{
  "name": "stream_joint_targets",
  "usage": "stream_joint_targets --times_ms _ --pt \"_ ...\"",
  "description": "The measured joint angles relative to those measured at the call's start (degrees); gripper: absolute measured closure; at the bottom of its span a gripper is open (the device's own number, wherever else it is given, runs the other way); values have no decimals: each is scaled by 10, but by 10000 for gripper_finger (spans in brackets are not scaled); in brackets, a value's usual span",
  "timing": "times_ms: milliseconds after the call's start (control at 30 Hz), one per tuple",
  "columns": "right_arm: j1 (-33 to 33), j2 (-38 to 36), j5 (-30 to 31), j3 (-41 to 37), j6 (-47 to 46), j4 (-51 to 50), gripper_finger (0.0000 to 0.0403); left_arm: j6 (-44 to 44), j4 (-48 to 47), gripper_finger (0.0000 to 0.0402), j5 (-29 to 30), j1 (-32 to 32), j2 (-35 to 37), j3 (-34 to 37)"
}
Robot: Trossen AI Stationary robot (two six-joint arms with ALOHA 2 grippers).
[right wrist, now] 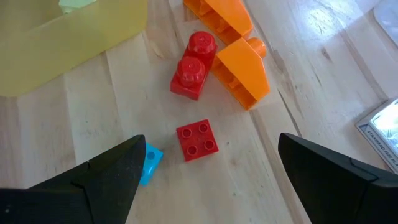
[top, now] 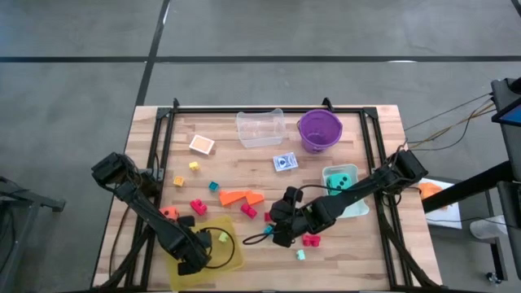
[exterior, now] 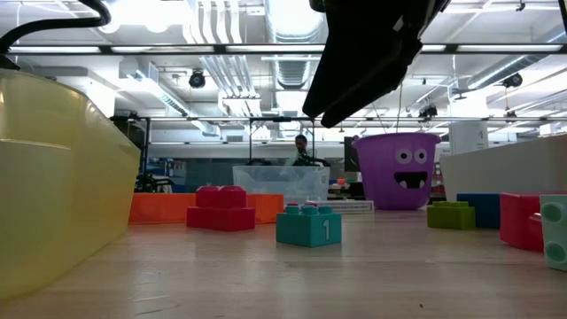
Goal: Pick & Place Toys
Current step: Put the green game piece into the yellow bin
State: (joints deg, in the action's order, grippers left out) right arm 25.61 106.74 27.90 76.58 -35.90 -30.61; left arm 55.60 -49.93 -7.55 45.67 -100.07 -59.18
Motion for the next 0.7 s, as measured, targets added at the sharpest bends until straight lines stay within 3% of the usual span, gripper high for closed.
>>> stream_joint_targets --times_ms 233,500,700 --pt "0 0 0 0 0 0 39 2 1 332 -13 0 0 0" --pt "0 0 0 0 0 0 39 2 5 231 -20 0 0 0" --pt "0 0 0 0 -1 0 39 15 6 166 -93 -1 1 -1"
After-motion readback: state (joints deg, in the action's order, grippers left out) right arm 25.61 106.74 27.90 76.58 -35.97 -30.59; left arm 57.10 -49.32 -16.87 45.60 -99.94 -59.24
